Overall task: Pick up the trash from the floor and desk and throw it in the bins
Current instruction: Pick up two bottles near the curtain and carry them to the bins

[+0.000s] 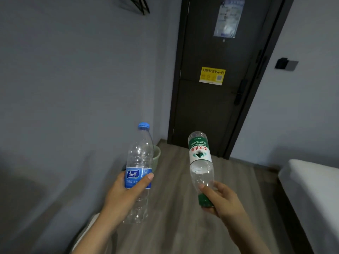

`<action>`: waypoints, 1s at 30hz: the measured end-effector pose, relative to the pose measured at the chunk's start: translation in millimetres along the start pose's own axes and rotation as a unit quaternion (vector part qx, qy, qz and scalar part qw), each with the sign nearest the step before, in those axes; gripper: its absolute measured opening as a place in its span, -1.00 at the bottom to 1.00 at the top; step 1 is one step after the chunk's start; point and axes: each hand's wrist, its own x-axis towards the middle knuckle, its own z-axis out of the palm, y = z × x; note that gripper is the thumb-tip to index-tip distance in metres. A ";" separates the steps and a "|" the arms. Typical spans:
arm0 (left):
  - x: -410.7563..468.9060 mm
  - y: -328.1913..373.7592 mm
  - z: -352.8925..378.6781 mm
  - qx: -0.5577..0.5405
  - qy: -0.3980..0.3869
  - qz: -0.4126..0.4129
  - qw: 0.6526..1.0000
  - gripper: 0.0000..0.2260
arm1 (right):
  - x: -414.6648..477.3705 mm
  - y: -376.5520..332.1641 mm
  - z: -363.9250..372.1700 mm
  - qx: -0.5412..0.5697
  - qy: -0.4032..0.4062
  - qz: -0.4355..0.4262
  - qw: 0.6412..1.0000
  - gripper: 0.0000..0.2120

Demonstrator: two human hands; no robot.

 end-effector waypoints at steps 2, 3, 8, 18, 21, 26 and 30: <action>41.5 2.5 3.0 -0.004 0.003 -0.002 1.000 -0.69 | 35.7 -8.1 14.6 -0.012 -0.003 0.008 1.000 -0.75; 62.1 5.0 5.3 -0.005 0.005 -0.001 1.000 -0.73 | 52.8 -12.3 22.3 -0.018 -0.006 0.012 1.000 -0.73; 143.1 8.3 27.1 0.008 -0.005 -0.008 1.000 -0.78 | 126.9 -15.4 43.0 -0.029 -0.010 0.021 0.999 -0.75; 319.1 -6.4 85.4 0.050 0.029 -0.056 0.997 -0.82 | 329.5 -12.8 51.3 -0.019 -0.023 0.056 0.998 -0.79; 375.9 -5.2 110.1 0.061 0.036 -0.061 0.996 -0.83 | 395.4 -20.8 47.4 -0.031 -0.036 0.064 0.997 -0.62; 456.3 -6.3 141.0 0.067 0.053 -0.071 0.994 -0.85 | 492.5 -33.9 45.8 -0.045 -0.070 0.066 0.994 -0.72; 510.5 -15.1 150.8 0.077 0.073 -0.093 0.990 -0.81 | 554.9 -33.5 54.4 -0.053 -0.090 0.105 0.989 -0.85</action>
